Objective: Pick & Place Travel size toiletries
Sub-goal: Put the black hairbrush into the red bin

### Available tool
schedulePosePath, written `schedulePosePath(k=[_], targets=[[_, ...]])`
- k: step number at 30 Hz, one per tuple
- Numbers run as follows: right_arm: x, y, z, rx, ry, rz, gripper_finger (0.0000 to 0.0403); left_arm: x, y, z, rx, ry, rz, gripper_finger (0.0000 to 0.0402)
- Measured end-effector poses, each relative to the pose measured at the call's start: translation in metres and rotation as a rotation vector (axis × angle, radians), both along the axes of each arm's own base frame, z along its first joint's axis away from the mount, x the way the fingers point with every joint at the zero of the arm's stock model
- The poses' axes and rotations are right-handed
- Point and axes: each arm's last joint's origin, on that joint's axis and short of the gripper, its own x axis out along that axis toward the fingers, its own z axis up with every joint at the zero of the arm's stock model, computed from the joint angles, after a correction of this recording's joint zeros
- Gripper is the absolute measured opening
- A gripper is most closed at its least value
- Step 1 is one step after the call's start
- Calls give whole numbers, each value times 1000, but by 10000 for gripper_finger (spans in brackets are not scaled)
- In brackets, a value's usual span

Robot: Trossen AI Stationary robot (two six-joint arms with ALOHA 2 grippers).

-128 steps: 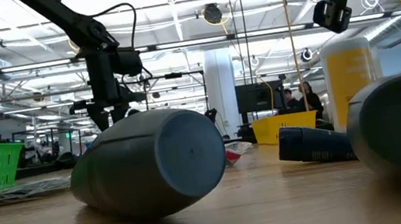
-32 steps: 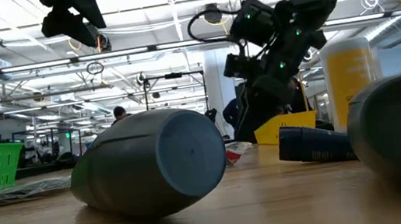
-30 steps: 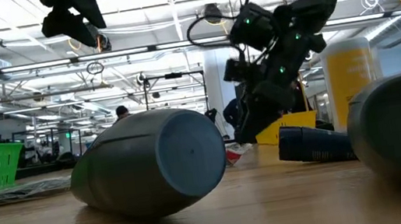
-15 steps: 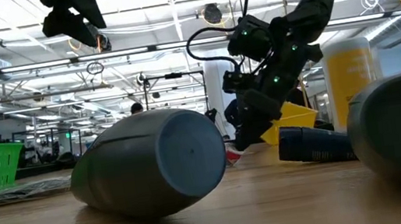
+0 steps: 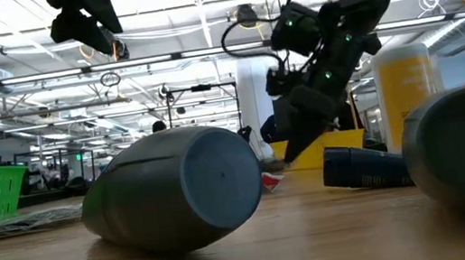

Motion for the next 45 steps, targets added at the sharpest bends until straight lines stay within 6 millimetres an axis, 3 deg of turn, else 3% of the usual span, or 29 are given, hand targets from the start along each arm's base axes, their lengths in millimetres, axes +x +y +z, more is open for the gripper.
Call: schedulePosePath(k=[9, 14, 21, 29, 45], targets=[[-21, 19, 56, -18, -85, 53, 1, 0, 0, 0, 14, 4, -23, 234], [-53, 41, 87, -13, -42, 115, 1, 0, -3, 0, 23, 7, -46, 234], [-99, 70, 111, -4, 41, 230, 0, 0, -8, 0, 51, 15, -126, 234], [-140, 98, 122, -1, 131, 398, 0, 0, -8, 0, 52, 15, -125, 235], [-181, 132, 115, 19, 393, 594, 0, 1, -12, -1, -63, 9, -241, 234]])
